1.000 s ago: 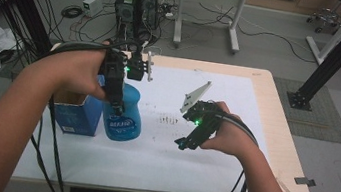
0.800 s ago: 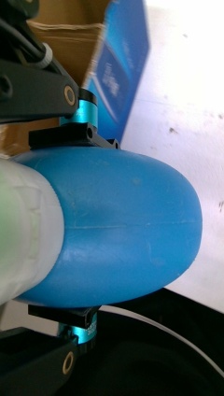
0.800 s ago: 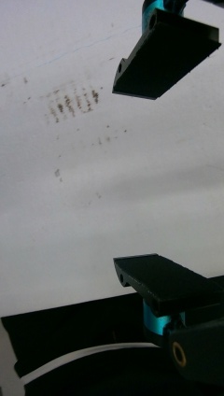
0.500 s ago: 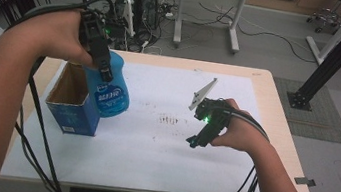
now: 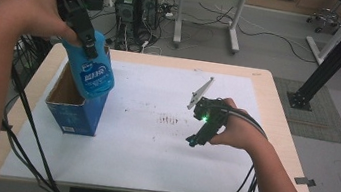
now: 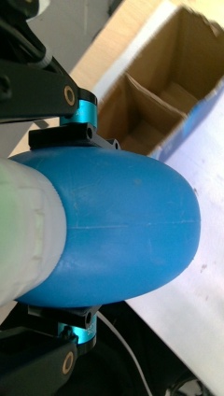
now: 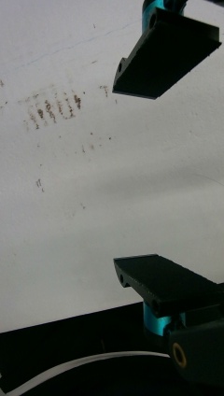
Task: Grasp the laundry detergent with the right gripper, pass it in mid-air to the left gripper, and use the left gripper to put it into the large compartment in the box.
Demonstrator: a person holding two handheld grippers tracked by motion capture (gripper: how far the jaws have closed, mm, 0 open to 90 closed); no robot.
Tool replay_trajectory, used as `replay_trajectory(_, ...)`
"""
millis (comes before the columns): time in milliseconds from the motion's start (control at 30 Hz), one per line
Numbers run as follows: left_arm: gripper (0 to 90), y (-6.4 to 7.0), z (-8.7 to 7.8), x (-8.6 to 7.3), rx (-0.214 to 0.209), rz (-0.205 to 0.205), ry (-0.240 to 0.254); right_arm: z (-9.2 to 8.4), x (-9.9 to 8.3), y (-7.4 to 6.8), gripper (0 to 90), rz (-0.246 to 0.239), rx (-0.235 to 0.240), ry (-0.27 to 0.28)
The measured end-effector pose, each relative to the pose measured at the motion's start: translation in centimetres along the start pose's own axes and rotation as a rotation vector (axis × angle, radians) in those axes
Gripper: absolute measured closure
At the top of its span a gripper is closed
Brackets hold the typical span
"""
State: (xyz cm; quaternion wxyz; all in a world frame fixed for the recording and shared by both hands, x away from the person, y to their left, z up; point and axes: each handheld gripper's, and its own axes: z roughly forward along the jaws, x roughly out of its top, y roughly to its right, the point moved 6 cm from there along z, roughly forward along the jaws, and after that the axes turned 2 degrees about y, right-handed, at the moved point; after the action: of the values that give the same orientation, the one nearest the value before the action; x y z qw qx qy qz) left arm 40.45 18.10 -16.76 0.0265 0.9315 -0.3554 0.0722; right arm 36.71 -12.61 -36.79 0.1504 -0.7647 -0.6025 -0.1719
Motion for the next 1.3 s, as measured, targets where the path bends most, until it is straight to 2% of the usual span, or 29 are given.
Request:
replay_trajectory(200, 38.3, -2.1, -0.2, -1.0, 0.027, -0.068, -0.012, 0.3, 0.0, 0.3, 13.1, -0.002, 0.002, -0.009)
replay_trajectory(233, 38.3, -2.1, -0.2, -1.0, 0.027, -0.068, -0.012, 0.3, 0.0, 0.3, 13.1, -0.002, 0.002, -0.009)
replay_trajectory(267, 38.3, -2.8, -0.2, -1.3, 0.03, -0.088, -0.014, 0.3, 0.1, 0.3, 13.1, -0.001, 0.002, -0.012)
replay_trajectory(300, 38.2, -2.8, -0.2, -1.3, 0.03, -0.088, -0.014, 0.3, 0.1, 0.3, 13.1, -0.001, 0.002, -0.012)
replay_trajectory(333, 38.2, -3.3, -0.2, -1.6, 0.033, -0.108, -0.012, 0.5, 0.2, 0.4, 13.1, -0.003, 0.001, -0.009)
replay_trajectory(600, 38.2, -5.0, 0.5, -2.3, 0.079, -0.136, -0.027, 1.0, 0.3, 0.4, 13.1, -0.01, 0.001, -0.027)
replay_trajectory(700, 38.2, -5.8, 1.3, -2.7, 0.095, -0.149, -0.029, 1.2, 0.4, 0.4, 13.1, -0.007, 0.002, -0.035)
replay_trajectory(900, 38.2, -6.4, 3.4, -3.1, 0.083, -0.148, -0.033, 1.4, 0.5, 0.4, 13.1, -0.006, 0.002, -0.038)
replay_trajectory(1033, 38.2, -6.5, 5.5, -3.3, 0.057, -0.131, -0.044, 1.6, 0.6, 0.4, 13.1, -0.013, 0.005, -0.041)
replay_trajectory(1167, 38.2, -6.5, 7.4, -3.5, 0.051, -0.107, -0.054, 1.7, 0.7, 0.3, 13.1, -0.013, 0.006, -0.044)
replay_trajectory(1200, 38.2, -6.5, 7.4, -3.5, 0.051, -0.107, -0.054, 1.7, 0.7, 0.3, 13.1, -0.013, 0.006, -0.044)
replay_trajectory(1233, 38.2, -6.6, 8.5, -3.6, 0.052, -0.106, -0.057, 1.8, 0.7, 0.3, 13.1, -0.016, 0.006, -0.046)
replay_trajectory(1300, 38.2, -6.7, 9.4, -3.7, 0.053, -0.097, -0.067, 1.9, 0.7, 0.3, 13.1, -0.015, 0.007, -0.047)
